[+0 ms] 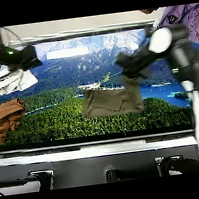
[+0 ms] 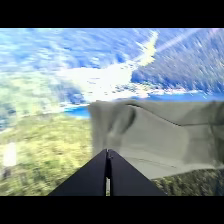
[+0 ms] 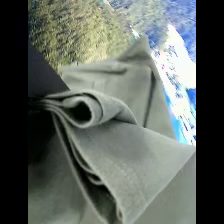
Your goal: Fold the clothes and pants, and hang the long-sleeved shirts on hangers.
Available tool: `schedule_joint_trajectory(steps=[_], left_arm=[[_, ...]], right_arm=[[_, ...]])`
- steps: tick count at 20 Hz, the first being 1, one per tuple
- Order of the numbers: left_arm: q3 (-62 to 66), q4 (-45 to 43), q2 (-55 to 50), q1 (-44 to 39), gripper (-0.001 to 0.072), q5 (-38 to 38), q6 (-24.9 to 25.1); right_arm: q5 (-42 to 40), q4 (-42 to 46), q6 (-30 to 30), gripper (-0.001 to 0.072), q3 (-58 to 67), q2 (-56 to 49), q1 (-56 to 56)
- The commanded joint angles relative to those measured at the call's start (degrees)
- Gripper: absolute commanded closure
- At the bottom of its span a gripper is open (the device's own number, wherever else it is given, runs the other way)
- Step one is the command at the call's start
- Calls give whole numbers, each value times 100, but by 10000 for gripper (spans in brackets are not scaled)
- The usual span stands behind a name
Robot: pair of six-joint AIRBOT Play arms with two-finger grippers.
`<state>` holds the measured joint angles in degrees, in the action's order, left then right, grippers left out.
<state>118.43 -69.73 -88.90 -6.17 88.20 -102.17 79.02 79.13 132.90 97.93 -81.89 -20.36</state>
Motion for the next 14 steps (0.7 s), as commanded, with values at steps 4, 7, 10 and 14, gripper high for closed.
schedule_joint_trajectory(steps=[4, 7, 10, 14], left_arm=[[-79, -83, 199, 518, 691, 459, 190], [-157, -83, 197, 575, 691, 459, 188], [-166, -83, 190, 584, 691, 457, 188], [-166, -83, 188, 584, 691, 457, 188]], right_arm=[[-1169, 28, 975, 684, 2, -1104, -1084], [-1366, -319, 1049, 684, 2, -1488, -1305], [-1469, -468, 1034, 684, 2, -1729, -1423], [-1513, -673, 933, 681, 2, -1893, -1421]])
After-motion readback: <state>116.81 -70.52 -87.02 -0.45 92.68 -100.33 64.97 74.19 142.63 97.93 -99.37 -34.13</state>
